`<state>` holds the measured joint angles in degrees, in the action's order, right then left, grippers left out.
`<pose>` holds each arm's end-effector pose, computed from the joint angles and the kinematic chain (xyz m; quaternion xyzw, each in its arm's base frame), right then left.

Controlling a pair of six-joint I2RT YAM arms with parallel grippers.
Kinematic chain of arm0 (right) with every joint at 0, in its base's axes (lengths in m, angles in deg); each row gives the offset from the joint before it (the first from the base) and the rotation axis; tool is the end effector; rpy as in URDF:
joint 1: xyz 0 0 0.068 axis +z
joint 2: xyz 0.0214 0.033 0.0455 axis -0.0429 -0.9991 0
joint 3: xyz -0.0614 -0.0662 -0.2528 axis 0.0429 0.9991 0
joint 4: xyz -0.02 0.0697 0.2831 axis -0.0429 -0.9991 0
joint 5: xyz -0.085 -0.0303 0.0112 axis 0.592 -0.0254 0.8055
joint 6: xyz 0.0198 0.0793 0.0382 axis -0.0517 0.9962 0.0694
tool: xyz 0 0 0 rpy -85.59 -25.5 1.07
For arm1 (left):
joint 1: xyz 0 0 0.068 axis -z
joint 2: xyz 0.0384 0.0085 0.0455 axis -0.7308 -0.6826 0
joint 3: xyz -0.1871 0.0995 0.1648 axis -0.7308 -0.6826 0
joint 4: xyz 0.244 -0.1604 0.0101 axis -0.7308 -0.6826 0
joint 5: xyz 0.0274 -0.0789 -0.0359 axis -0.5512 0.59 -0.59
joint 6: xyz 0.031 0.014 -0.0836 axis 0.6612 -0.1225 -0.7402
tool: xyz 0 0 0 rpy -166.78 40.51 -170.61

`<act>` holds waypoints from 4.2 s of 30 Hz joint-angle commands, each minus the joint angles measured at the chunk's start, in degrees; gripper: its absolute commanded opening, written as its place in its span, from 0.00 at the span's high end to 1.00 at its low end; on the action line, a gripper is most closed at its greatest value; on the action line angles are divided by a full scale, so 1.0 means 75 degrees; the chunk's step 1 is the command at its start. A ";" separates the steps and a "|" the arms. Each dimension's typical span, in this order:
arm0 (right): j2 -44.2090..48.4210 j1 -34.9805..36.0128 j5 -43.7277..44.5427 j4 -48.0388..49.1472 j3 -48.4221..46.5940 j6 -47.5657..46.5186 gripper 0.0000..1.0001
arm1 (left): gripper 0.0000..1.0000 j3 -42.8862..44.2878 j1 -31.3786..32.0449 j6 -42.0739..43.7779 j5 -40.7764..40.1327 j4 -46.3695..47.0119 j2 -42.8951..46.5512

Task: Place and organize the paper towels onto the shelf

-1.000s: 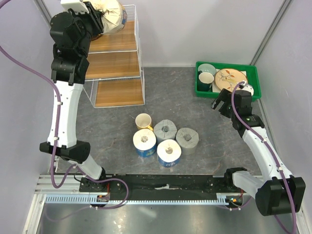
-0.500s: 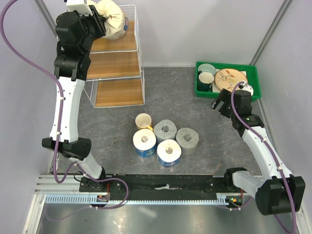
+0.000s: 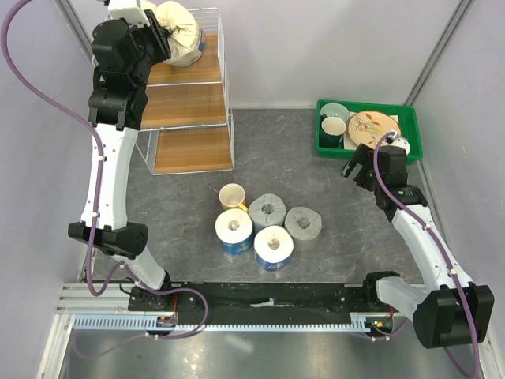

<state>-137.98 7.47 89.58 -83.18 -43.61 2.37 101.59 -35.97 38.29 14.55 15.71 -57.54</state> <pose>0.3058 0.0179 0.2559 0.2208 0.8534 0.0976 0.4619 0.3964 -0.0640 0.5914 -0.0255 0.6696 -0.0533 0.7403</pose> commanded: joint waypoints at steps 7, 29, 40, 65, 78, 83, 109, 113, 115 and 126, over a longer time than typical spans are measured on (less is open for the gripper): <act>0.0026 -0.0024 0.0003 0.0092 0.0075 -0.0068 0.02 | 0.64 -0.0090 -0.0035 -0.0070 -0.0254 0.0401 0.0074; 0.0061 -0.0048 -0.0114 0.0091 0.0087 -0.0173 0.02 | 0.30 -0.0126 -0.0035 -0.0023 -0.0137 0.0319 0.0015; 0.0061 -0.0059 -0.0091 0.0103 0.0087 -0.0197 0.02 | 0.28 -0.0079 -0.0035 -0.0163 -0.0113 0.0459 0.0027; 0.0084 -0.0060 -0.0055 0.0103 0.0122 -0.0173 0.02 | 0.27 -0.0746 -0.0035 -0.0198 0.0027 0.0740 0.0833; -0.0079 -0.0060 -0.0302 0.0291 0.0204 -0.0255 0.02 | 0.27 -0.7022 0.0058 -0.2085 0.1888 0.1327 0.4713; -0.0138 -0.0071 -0.0372 0.0361 0.0274 -0.0185 0.02 | 0.25 -0.8795 0.0409 -0.2554 0.1962 0.1280 0.5428; -0.0115 -0.0071 -0.0360 0.0326 0.0345 -0.0197 0.02 | 0.24 -1.0791 0.4181 -0.2672 0.0333 0.1561 0.4621; -0.0092 -0.0060 -0.0337 0.0314 0.0380 -0.0220 0.02 | 0.24 -1.0486 0.4699 -0.2379 0.0180 0.1549 0.4141; -0.0056 -0.0071 -0.0314 0.0302 0.0380 -0.0232 0.02 | 0.24 -1.0346 0.4840 -0.2285 0.0110 0.1549 0.3896; 0.0037 -0.0071 -0.0220 0.0232 0.0438 -0.0302 0.02 | 0.24 -0.9911 0.5192 -0.2074 -0.0055 0.1608 0.2934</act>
<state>-138.94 7.10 87.18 -82.28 -40.79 1.06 24.34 2.65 20.30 16.00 25.64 -33.24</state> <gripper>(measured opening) 0.982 0.761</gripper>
